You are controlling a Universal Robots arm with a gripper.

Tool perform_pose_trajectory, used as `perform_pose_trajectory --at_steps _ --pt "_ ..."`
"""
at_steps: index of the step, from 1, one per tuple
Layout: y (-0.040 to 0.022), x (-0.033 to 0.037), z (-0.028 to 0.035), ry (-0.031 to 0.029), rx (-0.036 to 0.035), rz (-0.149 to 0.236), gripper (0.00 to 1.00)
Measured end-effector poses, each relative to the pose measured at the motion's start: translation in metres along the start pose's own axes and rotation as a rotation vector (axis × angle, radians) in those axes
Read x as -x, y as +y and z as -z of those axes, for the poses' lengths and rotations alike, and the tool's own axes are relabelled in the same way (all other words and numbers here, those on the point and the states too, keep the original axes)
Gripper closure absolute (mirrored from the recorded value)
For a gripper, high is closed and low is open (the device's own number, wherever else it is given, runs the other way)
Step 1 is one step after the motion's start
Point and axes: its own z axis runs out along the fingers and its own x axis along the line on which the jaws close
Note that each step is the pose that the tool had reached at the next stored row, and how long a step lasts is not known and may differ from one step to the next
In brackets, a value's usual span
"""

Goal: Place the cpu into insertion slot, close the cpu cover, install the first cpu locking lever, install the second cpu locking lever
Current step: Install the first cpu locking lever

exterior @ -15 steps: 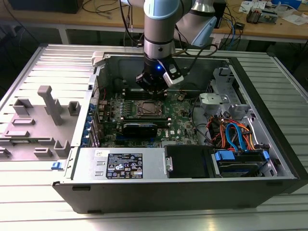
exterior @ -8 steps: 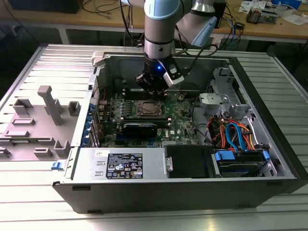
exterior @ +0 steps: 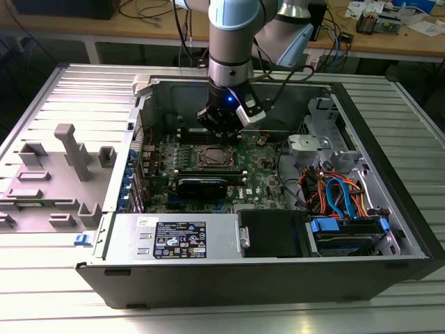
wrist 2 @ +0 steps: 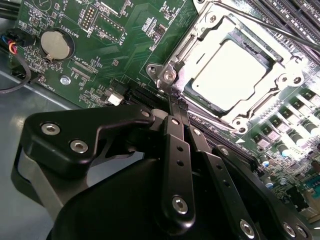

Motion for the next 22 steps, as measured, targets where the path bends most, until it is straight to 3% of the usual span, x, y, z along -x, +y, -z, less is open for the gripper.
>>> perform_pose_trajectory --at_steps 9,22 --pt "0.0001 0.0001 0.0027 -0.0078 -0.0003 0.0 0.89" --pt "0.0 -0.0013 0.0021 -0.0076 -0.0011 0.0 0.89"
